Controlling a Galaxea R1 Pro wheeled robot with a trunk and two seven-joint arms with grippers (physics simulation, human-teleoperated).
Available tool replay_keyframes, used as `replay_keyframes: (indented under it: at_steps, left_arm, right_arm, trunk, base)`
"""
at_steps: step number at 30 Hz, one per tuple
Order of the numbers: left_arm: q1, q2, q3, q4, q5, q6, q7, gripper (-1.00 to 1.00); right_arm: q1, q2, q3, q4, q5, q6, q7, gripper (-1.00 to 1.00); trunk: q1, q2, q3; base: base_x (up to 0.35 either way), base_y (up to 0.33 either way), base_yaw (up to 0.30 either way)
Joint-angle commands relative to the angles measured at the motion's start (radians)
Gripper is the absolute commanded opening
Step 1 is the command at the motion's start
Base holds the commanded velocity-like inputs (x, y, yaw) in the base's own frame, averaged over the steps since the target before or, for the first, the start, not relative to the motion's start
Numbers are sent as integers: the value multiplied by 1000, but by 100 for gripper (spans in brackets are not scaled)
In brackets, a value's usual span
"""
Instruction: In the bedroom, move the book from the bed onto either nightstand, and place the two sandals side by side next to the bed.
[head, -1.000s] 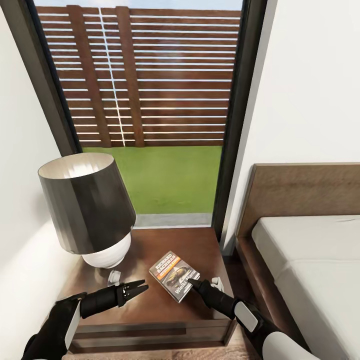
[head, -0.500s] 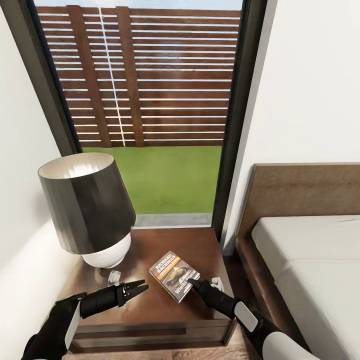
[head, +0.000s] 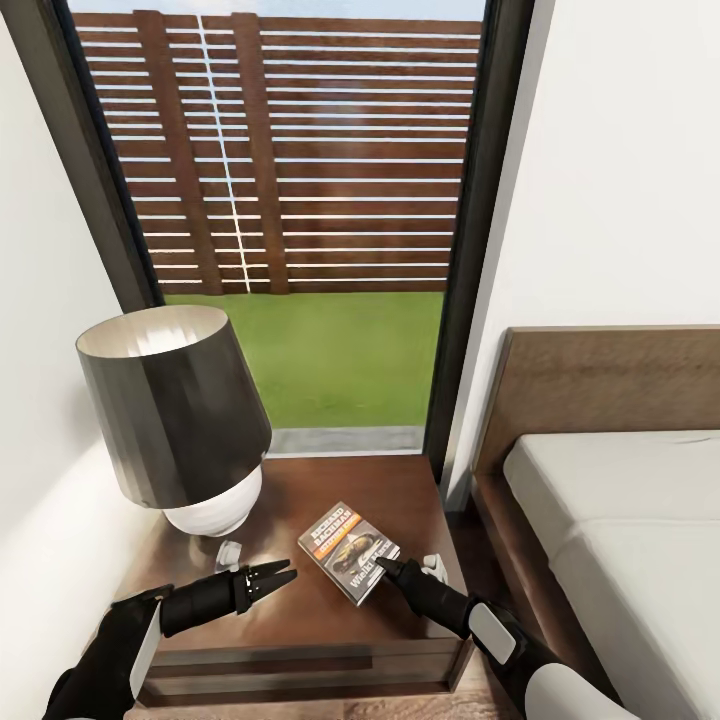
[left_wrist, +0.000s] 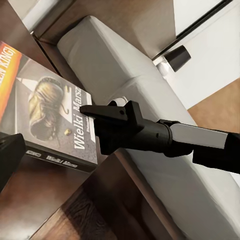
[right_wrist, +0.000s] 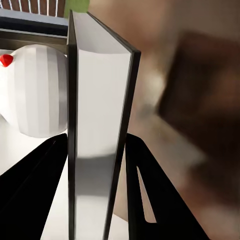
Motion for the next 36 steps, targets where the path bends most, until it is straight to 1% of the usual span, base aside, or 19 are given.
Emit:
replay_keyframes:
  at_steps: [1,4,18,20,30,33,36]
  left_arm:
    - [-1,0,1,0,-2,11,-4,100]
    - [-1,0,1,0,-1,11,-4,100]
    - [-1,0,1,0,-2,11,-5,100]
    - [-1,0,1,0,-2,11,-5,100]
    - [-1,0,1,0,-2,11,-5,100]
    - [-1,0,1,0,-2,11,-5,100]
    - [-1,0,1,0,-2,11,-5,100]
  right_arm:
    - [0,0,4,0,-11,7,-1,-100]
    - [0,0,4,0,-11,7,-1,-100]
    - [0,0,4,0,-11,7,-1,-100]
    - [0,0,4,0,-11,7,-1,-100]
    - [0,0,4,0,-11,7,-1,-100]
    - [0,0,4,0,-11,7,-1,-100]
    - [0,0,4,0,-11,7,-1,-100]
  trunk:
    - [4,-7,-4]
    - [15,-28,-13]
    - [15,-28,-13]
    - [23,-42,-20]
    - [23,-42,-20]
    - [34,-63,-29]
    - [34,-63,-29]
  base:
    - [0,0,0]
    - [0,0,0]
    - [0,0,0]
    - [0,0,0]
    - [0,0,0]
    - [0,0,0]
    - [0,0,0]
